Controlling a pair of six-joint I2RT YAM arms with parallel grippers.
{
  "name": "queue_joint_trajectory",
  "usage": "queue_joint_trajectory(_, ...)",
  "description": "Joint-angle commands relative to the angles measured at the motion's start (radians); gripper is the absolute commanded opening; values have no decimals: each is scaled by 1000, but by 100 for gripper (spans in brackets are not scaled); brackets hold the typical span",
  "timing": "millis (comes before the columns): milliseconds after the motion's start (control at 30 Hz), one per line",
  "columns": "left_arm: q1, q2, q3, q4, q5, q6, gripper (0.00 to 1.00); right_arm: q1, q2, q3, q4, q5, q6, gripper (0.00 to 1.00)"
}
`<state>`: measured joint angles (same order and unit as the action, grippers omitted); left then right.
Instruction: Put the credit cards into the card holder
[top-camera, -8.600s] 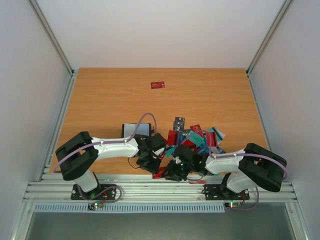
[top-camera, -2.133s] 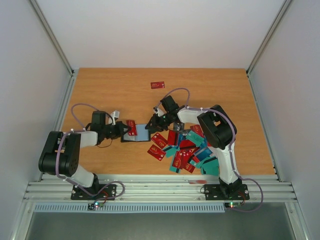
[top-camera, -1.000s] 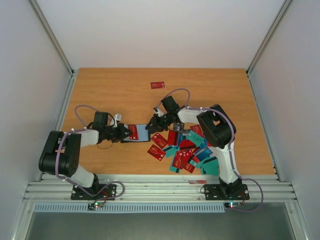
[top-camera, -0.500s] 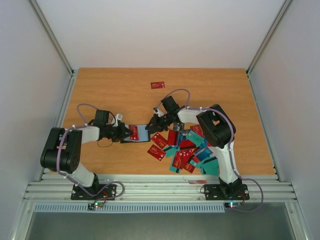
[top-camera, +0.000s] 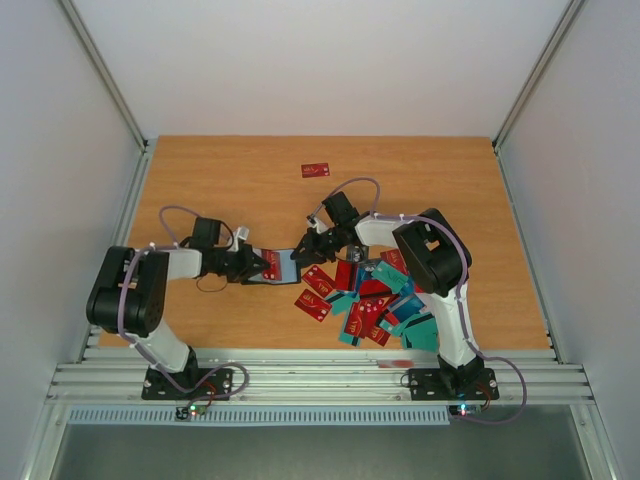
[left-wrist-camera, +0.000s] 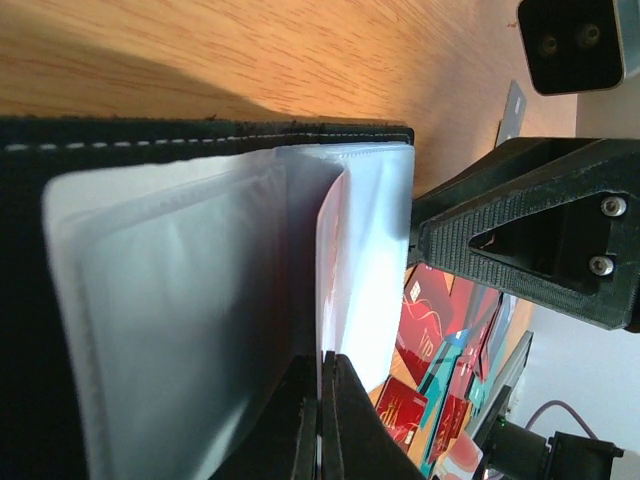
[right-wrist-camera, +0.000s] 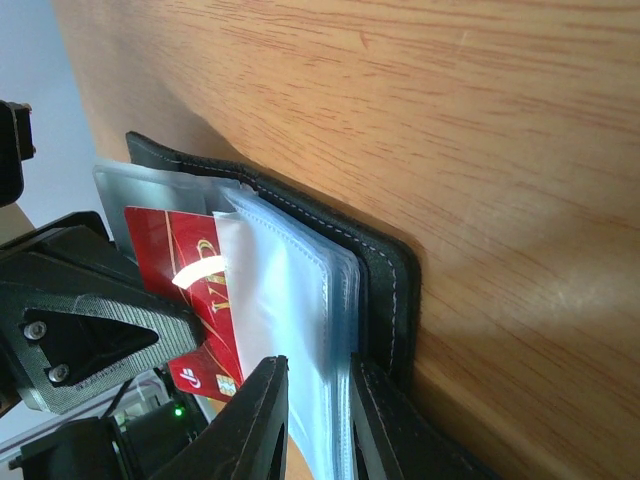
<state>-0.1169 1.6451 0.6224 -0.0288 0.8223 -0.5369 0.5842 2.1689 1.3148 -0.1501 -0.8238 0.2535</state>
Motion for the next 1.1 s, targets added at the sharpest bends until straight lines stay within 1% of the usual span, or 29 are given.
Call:
queue_joint_trajectory(0,-25,48,20,-20,16,25,0,15,70,-28,-89,72,0,20)
queue_joint_trajectory(300,-64,85,56,-29,9,29,0,15,66,-31,-83,69,21,20)
queue_joint_trajectory(433,-69,84,78,-82,-9,51,2,15,63,-29,-91,70,21,20)
queue_joint_trajectory(700,-68,36,150,-281,-110,157,34,15,53,-36,-123,82,14,20)
queue_joint_trajectory(900,-70,29,227,-419,-173,198,48,15,51,-31,-136,88,13,20)
queue_joint_trajectory(967,-73,26,255,-466,-196,211,55,15,52,-32,-131,86,18,20)
queue_joint_trajectory(1067,-80,24,292,-531,-232,233,58,15,51,-35,-123,85,23,20)
